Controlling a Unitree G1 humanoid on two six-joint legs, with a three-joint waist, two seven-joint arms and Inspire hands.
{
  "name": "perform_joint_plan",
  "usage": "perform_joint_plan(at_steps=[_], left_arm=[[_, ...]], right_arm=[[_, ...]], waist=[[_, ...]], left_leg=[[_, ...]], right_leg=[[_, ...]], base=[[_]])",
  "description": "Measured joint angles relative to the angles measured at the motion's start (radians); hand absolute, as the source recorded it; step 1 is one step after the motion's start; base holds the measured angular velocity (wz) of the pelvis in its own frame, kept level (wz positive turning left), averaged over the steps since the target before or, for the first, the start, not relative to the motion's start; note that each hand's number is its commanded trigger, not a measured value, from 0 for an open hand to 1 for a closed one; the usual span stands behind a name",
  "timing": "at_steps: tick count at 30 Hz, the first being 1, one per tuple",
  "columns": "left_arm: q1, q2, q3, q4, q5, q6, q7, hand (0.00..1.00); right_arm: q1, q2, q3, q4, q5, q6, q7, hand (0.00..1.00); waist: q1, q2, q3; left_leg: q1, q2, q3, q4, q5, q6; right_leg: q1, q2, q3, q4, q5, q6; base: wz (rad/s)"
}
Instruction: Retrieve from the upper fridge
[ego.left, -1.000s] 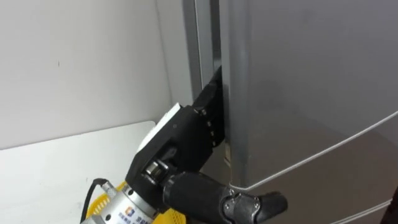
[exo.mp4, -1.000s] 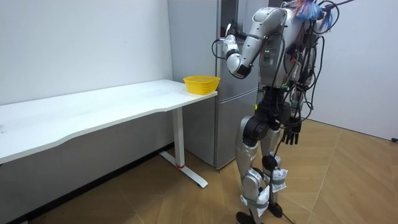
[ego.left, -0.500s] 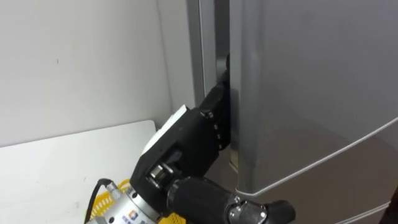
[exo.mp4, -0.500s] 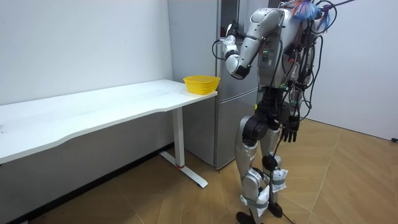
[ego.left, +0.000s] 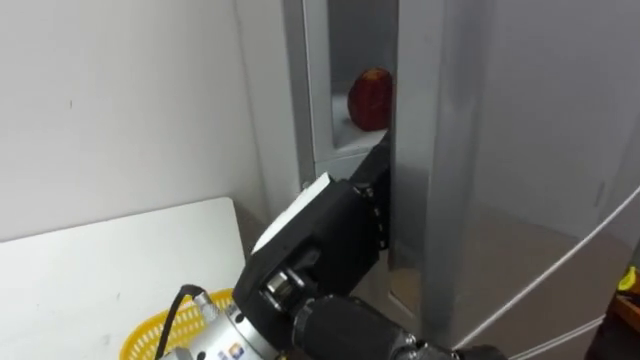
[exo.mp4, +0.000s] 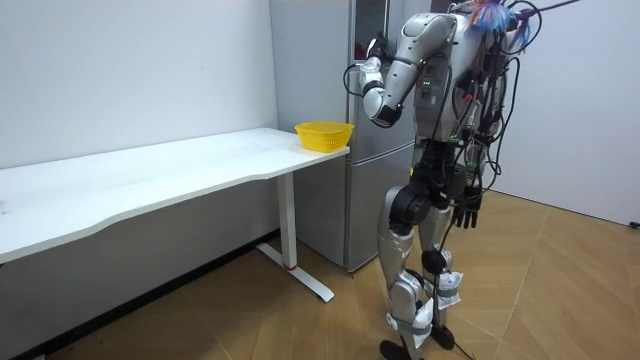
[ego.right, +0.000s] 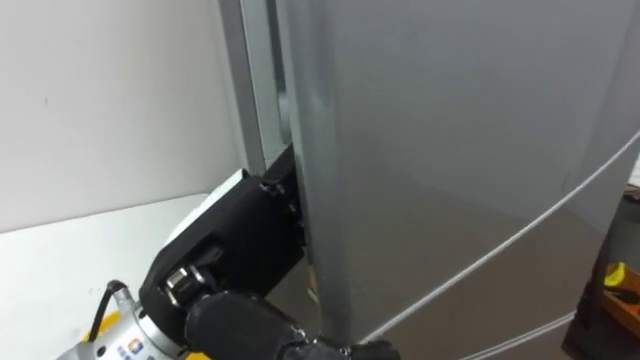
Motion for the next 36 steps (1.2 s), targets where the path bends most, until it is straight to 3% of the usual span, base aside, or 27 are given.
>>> perform_joint_plan(at_steps=[10,12,18,28,36], left_arm=[[-0.012,0.002,-0.035,0.0,0.0,-0.002,-0.017,0.0],[-0.012,0.002,-0.031,0.0,0.0,-0.002,-0.017,0.0],[-0.012,0.002,-0.031,0.002,-0.021,-0.002,-0.014,0.0],[-0.015,0.006,-0.069,0.006,-0.04,0.0,-0.024,0.0],[-0.062,0.006,-0.131,0.009,-0.04,0.002,-0.038,0.0]], right_arm=[[0.017,-0.004,-0.015,0.004,0.01,0.002,-0.007,0.0],[0.031,-0.007,-0.025,0.002,0.012,0.003,-0.007,0.0],[0.041,-0.015,-0.047,0.006,0.014,0.003,0.021,0.0],[0.036,-0.027,-0.053,0.009,0.123,0.003,0.024,0.0],[0.034,-0.033,-0.052,0.025,0.152,0.002,0.022,0.0]], waist=[[-0.038,0.009,-0.0036],[-0.04,0.017,-0.0031],[-0.058,0.04,-0.0001],[-0.097,0.039,0.0014],[-0.128,0.038,0.0022]], left_leg=[[-0.004,0.001,0.029,0.0,0.0,0.0],[-0.001,0.004,0.056,0.0,0.0,0.0],[0.004,0.004,0.083,-0.001,0.0,0.0],[0.016,0.019,0.108,-0.026,-0.002,0.003],[0.013,0.029,0.134,-0.026,-0.001,0.0]], right_leg=[[-0.017,0.001,0.019,-0.002,0.006,0.004],[-0.019,0.004,0.037,-0.003,0.009,0.005],[-0.033,0.006,0.063,0.001,0.019,0.011],[-0.05,0.023,0.088,0.001,0.029,-0.002],[-0.049,0.034,0.111,-0.018,0.042,-0.008]], base=[[-0.06],[-0.15],[-0.14],[-0.1],[-0.09]])
